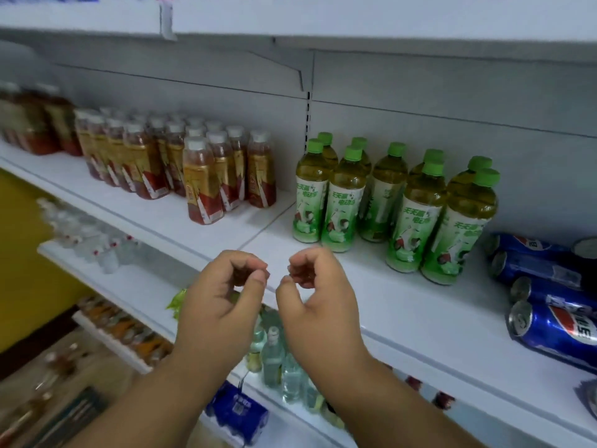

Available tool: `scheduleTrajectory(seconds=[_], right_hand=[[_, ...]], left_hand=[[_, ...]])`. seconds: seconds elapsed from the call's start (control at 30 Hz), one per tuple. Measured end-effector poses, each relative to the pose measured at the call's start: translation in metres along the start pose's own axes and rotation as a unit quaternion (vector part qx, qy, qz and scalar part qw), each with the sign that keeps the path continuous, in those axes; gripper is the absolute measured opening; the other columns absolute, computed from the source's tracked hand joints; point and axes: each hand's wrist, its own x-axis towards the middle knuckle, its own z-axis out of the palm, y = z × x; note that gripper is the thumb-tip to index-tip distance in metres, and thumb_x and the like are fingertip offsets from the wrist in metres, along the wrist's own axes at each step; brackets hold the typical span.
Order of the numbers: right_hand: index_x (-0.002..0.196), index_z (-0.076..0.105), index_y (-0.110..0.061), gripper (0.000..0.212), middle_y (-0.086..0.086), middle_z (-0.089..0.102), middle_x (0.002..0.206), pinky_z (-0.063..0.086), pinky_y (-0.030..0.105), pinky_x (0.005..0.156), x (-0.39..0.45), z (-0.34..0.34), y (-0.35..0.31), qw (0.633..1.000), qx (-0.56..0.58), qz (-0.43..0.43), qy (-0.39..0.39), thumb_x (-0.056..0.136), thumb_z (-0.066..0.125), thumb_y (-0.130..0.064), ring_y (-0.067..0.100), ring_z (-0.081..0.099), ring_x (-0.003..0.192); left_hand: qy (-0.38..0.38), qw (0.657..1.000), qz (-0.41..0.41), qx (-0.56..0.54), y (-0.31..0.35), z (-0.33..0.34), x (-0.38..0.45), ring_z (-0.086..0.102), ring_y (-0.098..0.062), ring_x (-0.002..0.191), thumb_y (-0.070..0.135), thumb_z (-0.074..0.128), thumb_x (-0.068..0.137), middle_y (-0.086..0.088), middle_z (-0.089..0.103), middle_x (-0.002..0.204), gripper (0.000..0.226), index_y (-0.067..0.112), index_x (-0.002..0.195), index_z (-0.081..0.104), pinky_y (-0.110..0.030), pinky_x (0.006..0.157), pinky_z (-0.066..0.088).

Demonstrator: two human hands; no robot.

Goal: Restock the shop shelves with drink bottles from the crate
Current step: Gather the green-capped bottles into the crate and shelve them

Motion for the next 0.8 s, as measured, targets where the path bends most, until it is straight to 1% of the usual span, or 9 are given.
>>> scheduleTrajectory(seconds=[0.1,0.23,0.3,0.37,0.4,0.53,0.63,0.7,0.8], right_hand=[[0.096,0.049,-0.04,0.016,-0.018,0.055,0.097,0.048,0.017,0.076,-0.03,-0.007,-0.015,0.997,0.029,-0.031,-0.058,0.083,0.057,-0.034,0.002,0.055,0.096],[0.093,0.05,-0.036,0.011,-0.015,0.056,0.094,0.05,0.026,0.076,-0.068,-0.015,-0.025,0.99,0.058,-0.059,-0.116,0.084,0.056,-0.037,0.006,0.057,0.092],[0.091,0.052,-0.033,0.01,-0.013,0.057,0.092,0.048,0.024,0.074,-0.085,-0.016,-0.028,0.986,0.07,-0.076,-0.129,0.083,0.056,-0.038,0.007,0.057,0.091],[0.09,0.054,-0.03,0.009,-0.01,0.058,0.09,0.048,0.023,0.07,-0.112,-0.006,-0.036,0.978,0.097,-0.082,-0.167,0.083,0.057,-0.036,0.007,0.058,0.086],[0.09,0.055,-0.028,0.008,-0.008,0.058,0.089,0.047,0.023,0.068,-0.123,-0.002,-0.041,0.975,0.108,-0.081,-0.177,0.084,0.058,-0.033,0.008,0.057,0.084],[0.086,0.052,-0.032,0.005,-0.012,0.057,0.086,0.046,0.018,0.066,-0.168,0.012,-0.067,0.955,0.133,-0.099,-0.246,0.085,0.057,-0.033,0.005,0.057,0.083],[0.085,0.053,-0.033,0.009,-0.014,0.057,0.086,0.045,0.014,0.067,-0.184,0.02,-0.084,0.945,0.124,-0.135,-0.272,0.088,0.061,-0.031,0.002,0.057,0.084],[0.084,0.053,-0.032,0.013,-0.013,0.058,0.084,0.047,0.017,0.067,-0.194,0.027,-0.099,0.939,0.119,-0.156,-0.284,0.09,0.064,-0.027,0.003,0.057,0.082],[0.085,0.054,-0.031,0.011,-0.011,0.058,0.082,0.046,0.017,0.061,-0.214,0.044,-0.123,0.929,0.12,-0.186,-0.296,0.089,0.064,-0.028,0.005,0.058,0.077]], left_hand=[[0.027,0.999,-0.006,0.027,0.025,-0.016,-0.038,0.069,-0.016,0.087,0.043,0.054,0.084,0.009,0.07,0.09,0.015,0.04,0.093,0.066,-0.047,0.075,0.06],[0.071,0.994,-0.017,0.077,0.049,-0.029,-0.089,0.067,-0.019,0.084,0.04,0.055,0.085,0.009,0.069,0.088,0.012,0.041,0.091,0.066,-0.052,0.072,0.058],[0.102,0.991,-0.029,0.087,0.057,-0.038,-0.116,0.066,-0.019,0.083,0.037,0.056,0.086,0.008,0.068,0.088,0.01,0.038,0.091,0.066,-0.048,0.072,0.057],[0.124,0.981,-0.039,0.142,0.067,-0.056,-0.151,0.066,-0.016,0.082,0.035,0.056,0.087,0.01,0.067,0.088,0.01,0.037,0.091,0.065,-0.04,0.07,0.056],[0.13,0.978,-0.044,0.159,0.071,-0.066,-0.164,0.066,-0.016,0.082,0.034,0.056,0.088,0.011,0.067,0.087,0.01,0.037,0.091,0.064,-0.039,0.069,0.056],[0.199,0.957,-0.053,0.205,0.096,-0.114,-0.217,0.065,-0.018,0.081,0.036,0.056,0.09,0.01,0.066,0.087,0.012,0.044,0.092,0.064,-0.051,0.068,0.056],[0.238,0.943,-0.059,0.225,0.107,-0.138,-0.242,0.066,-0.016,0.081,0.039,0.055,0.089,0.012,0.067,0.087,0.012,0.046,0.09,0.064,-0.051,0.069,0.057],[0.254,0.938,-0.062,0.227,0.114,-0.154,-0.259,0.066,-0.018,0.082,0.04,0.055,0.088,0.011,0.068,0.087,0.011,0.043,0.09,0.064,-0.053,0.071,0.057],[0.266,0.931,-0.064,0.241,0.125,-0.18,-0.275,0.066,-0.017,0.082,0.042,0.055,0.087,0.012,0.068,0.088,0.012,0.041,0.091,0.065,-0.046,0.068,0.058]])
